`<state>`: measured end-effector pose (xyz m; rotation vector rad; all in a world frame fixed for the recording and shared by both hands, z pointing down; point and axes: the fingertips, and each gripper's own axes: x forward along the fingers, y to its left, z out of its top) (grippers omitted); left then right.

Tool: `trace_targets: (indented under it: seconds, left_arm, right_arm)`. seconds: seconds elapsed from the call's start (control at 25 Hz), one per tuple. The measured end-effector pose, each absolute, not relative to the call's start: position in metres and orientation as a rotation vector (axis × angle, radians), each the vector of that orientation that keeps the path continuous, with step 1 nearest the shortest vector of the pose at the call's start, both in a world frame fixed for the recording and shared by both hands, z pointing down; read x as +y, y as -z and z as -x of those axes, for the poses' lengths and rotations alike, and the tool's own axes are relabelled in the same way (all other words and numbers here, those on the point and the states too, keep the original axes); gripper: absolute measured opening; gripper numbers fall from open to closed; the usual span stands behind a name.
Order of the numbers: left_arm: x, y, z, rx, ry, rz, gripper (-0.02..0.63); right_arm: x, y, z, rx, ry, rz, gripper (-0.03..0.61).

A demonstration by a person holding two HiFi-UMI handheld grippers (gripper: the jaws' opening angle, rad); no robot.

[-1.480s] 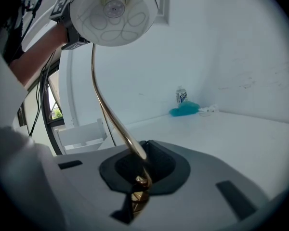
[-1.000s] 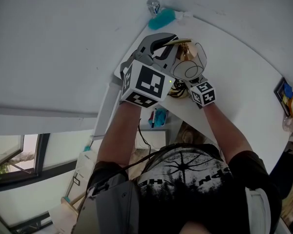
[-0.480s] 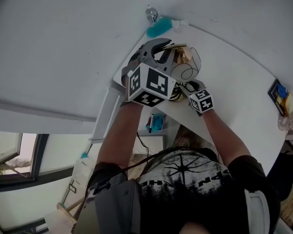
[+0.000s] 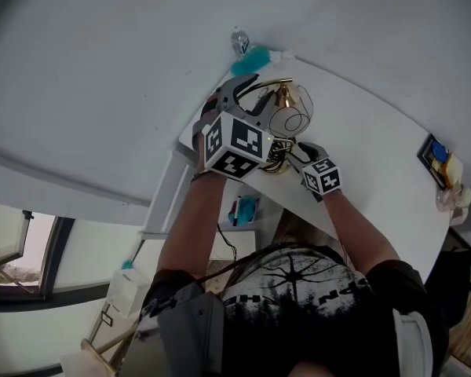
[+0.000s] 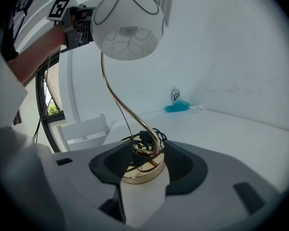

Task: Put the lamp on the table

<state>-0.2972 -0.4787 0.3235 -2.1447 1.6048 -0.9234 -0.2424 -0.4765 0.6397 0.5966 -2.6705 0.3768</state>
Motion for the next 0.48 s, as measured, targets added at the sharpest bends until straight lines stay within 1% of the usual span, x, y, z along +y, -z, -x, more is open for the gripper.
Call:
trace_targets:
  seconds: [0.28, 0.48]
  left_arm:
    - [-0.451, -0.303, 0.301, 1.715, 0.712, 2.160, 0.176]
    - [-0.422, -0.292, 0.295, 1.794, 0.472, 2.213, 0.175]
  right_arm:
    - [-0.472, -0.611, 0.225, -2.711, -0.310, -0.611, 0.195]
    - [-0.458, -0.572, 0.208, -2.807, -0.298, -0.580, 0.195]
